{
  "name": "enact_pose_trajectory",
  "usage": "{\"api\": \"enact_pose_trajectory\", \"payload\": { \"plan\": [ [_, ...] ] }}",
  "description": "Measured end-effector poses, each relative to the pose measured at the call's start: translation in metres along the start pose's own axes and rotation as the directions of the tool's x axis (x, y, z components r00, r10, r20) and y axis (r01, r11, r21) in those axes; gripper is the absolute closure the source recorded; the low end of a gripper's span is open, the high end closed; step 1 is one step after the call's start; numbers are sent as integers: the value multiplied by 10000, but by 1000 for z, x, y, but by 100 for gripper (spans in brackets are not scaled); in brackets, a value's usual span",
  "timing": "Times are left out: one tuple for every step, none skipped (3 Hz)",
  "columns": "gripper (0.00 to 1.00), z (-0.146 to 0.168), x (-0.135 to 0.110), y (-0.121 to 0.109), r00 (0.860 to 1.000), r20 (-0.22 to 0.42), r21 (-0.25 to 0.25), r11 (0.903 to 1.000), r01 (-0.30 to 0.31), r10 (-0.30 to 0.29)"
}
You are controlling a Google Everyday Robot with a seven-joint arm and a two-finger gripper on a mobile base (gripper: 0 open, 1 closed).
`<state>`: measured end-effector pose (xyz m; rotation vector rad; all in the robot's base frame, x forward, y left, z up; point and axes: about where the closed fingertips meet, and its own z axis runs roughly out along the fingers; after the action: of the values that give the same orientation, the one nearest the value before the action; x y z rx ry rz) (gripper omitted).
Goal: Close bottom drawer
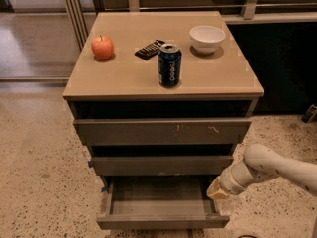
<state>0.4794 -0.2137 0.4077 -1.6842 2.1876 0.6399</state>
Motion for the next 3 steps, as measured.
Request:
{"api": "enact_pose_trajectory", "payload": {
  "plan": [
    [100,10,4,2,9999,55,-141,9999,-93,94],
    [100,36,18,8,9999,104,-307,9995,-22,25],
    [100,82,44,19,9996,263,-535,9985,-102,116]
  ]
}}
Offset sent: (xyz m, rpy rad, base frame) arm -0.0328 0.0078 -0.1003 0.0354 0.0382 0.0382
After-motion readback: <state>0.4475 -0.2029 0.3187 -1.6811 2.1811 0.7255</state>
